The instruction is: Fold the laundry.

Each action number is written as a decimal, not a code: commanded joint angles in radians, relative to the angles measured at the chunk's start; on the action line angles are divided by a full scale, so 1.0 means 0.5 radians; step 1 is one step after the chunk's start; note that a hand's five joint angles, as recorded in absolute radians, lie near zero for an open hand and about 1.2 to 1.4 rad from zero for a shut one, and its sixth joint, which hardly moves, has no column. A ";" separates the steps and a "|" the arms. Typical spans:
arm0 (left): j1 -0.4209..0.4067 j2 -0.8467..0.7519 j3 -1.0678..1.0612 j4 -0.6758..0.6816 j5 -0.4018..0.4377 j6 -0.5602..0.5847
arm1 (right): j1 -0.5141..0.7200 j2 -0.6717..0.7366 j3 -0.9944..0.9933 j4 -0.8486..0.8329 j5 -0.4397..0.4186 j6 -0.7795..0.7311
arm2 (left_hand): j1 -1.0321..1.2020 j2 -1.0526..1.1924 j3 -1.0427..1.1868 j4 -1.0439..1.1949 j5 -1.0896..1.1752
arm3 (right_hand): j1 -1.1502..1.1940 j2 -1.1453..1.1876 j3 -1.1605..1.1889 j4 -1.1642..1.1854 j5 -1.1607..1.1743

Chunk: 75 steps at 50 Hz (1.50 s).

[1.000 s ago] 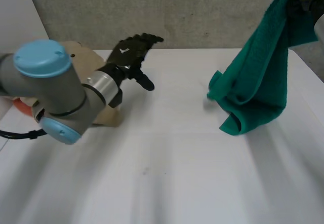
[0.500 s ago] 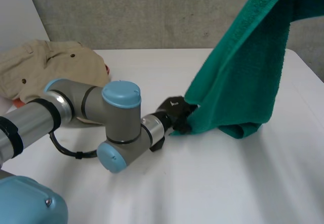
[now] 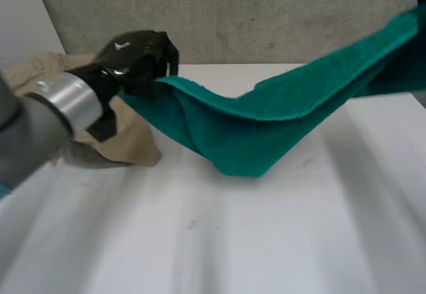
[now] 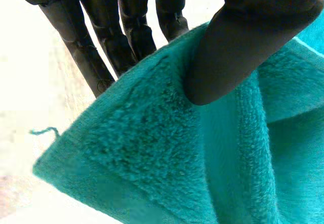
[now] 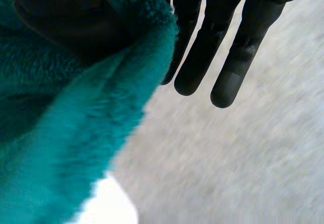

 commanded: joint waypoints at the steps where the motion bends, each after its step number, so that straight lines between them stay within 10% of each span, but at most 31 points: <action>1: 0.094 -0.039 0.068 -0.352 0.000 0.301 | -0.085 0.251 0.098 0.337 -0.037 -0.235 | 0.439 0.400 0.414 0.396 0.474 | 0.542 0.424 0.407 0.391 0.405; 14: 0.039 -0.916 0.777 -0.258 -0.156 0.676 | 0.019 0.831 0.028 -0.454 0.065 0.062 | 0.439 0.400 0.414 0.396 0.474 | 0.542 0.424 0.407 0.391 0.405; 29: 0.024 -0.644 1.060 0.872 -0.371 0.305 | 0.065 0.911 -0.402 -1.807 0.286 0.550 | 0.439 0.400 0.414 0.396 0.474 | 0.542 0.424 0.407 0.391 0.405; 49: 0.027 -0.554 -0.219 0.706 -0.233 0.452 | -0.073 1.049 0.347 -1.007 -0.263 0.314 | 0.439 0.400 0.414 0.396 0.474 | 0.542 0.424 0.407 0.391 0.405; 68: 0.104 -0.573 -0.386 0.721 -0.187 0.541 | -0.389 1.426 0.123 -0.504 -0.214 0.796 | 0.439 0.400 0.414 0.396 0.474 | -0.662 -0.781 -0.797 -0.813 -0.800; 75: 0.113 -0.533 -0.401 0.638 -0.138 0.523 | -0.460 1.427 0.114 -0.399 -0.297 0.869 | 0.439 0.400 0.414 0.396 0.474 | 0.542 0.424 0.407 0.391 0.405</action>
